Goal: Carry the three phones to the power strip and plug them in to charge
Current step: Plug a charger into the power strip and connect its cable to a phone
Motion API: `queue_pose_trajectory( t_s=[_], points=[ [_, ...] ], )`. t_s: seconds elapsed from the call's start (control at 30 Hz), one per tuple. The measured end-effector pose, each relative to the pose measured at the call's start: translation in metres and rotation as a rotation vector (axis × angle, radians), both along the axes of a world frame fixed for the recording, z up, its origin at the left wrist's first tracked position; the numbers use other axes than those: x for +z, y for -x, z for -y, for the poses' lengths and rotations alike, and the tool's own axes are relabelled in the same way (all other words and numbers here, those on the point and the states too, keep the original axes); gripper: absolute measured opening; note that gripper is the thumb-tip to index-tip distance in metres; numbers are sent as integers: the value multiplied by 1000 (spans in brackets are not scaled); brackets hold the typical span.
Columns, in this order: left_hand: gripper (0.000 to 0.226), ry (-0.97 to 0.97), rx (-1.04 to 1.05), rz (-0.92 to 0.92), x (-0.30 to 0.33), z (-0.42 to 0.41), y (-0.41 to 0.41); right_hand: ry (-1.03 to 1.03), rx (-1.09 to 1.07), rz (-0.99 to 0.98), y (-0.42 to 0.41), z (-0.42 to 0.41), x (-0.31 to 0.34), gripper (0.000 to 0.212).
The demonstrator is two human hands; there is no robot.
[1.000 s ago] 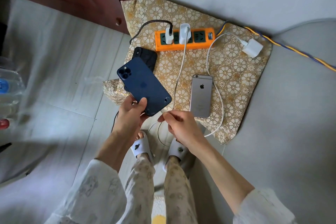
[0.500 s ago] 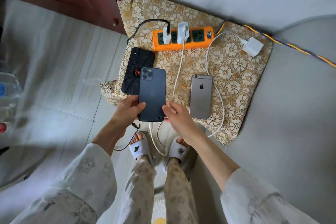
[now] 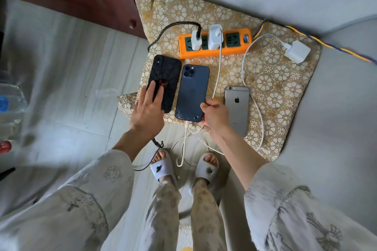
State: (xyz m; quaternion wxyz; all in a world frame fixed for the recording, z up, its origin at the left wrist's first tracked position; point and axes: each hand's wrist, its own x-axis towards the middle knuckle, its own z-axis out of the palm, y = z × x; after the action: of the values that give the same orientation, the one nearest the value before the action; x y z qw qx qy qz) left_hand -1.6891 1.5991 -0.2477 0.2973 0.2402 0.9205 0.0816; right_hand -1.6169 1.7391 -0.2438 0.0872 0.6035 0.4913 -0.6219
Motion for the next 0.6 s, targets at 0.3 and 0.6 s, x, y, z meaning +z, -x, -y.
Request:
queue_pose_trajectory(
  t_s=[0.3,0.6],
  points=[
    [77,206,-191,17,-1,-2,3,-329,277,80,4,10,2,22],
    [71,251,-154,33,8,-13,3,-278,294,-91,-25,-24,32,24]
  ],
)
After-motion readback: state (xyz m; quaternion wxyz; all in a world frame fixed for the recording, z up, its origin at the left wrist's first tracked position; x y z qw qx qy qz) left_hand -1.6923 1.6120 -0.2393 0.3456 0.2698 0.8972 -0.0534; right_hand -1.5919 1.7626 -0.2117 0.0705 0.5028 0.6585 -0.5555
